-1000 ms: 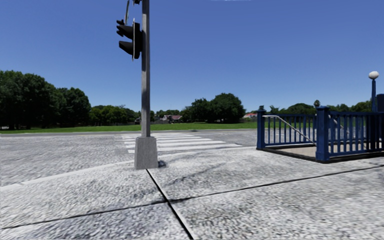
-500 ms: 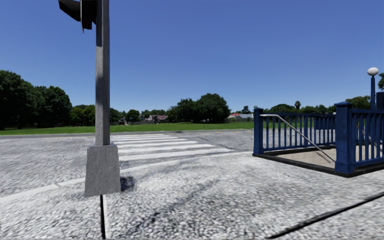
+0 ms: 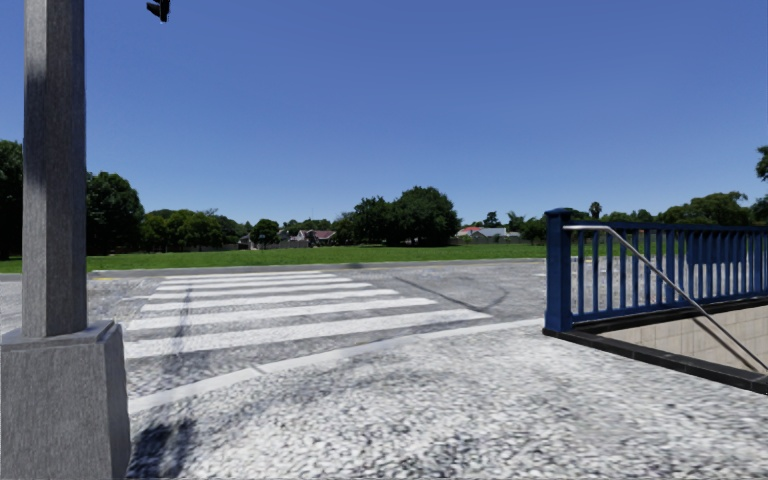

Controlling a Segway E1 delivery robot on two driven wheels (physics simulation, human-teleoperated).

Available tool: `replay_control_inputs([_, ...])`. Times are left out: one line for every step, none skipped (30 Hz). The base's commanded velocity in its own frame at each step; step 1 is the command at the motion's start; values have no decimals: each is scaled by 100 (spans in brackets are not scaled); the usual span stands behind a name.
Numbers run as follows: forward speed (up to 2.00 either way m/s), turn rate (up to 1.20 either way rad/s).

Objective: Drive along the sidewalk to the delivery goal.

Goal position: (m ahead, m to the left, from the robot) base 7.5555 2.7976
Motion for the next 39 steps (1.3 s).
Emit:
replay_control_inputs([200,0])
replay_control_inputs([200,0])
replay_control_inputs([200,2])
replay_control_inputs([200,7])
replay_control_inputs([200,7])
replay_control_inputs([200,12])
replay_control_inputs([200,14])
replay_control_inputs([200,15])
replay_control_inputs([200,15])
replay_control_inputs([200,17])
replay_control_inputs([161,29])
replay_control_inputs([160,33])
replay_control_inputs([160,35])
replay_control_inputs([160,35])
replay_control_inputs([159,36])
replay_control_inputs([159,36])
replay_control_inputs([159,38])
replay_control_inputs([159,38])
replay_control_inputs([159,40])
replay_control_inputs([159,45])
replay_control_inputs([155,46])
replay_control_inputs([143,47])
replay_control_inputs([143,47])
replay_control_inputs([139,47])
replay_control_inputs([132,47])
replay_control_inputs([128,47])
replay_control_inputs([128,47])
replay_control_inputs([127,47])
replay_control_inputs([125,47])
replay_control_inputs([125,47])
replay_control_inputs([125,47])
replay_control_inputs([125,47])
replay_control_inputs([125,47])
replay_control_inputs([125,47])
replay_control_inputs([125,47])
replay_control_inputs([125,47])
replay_control_inputs([125,47])
replay_control_inputs([125,47])
replay_control_inputs([125,47])
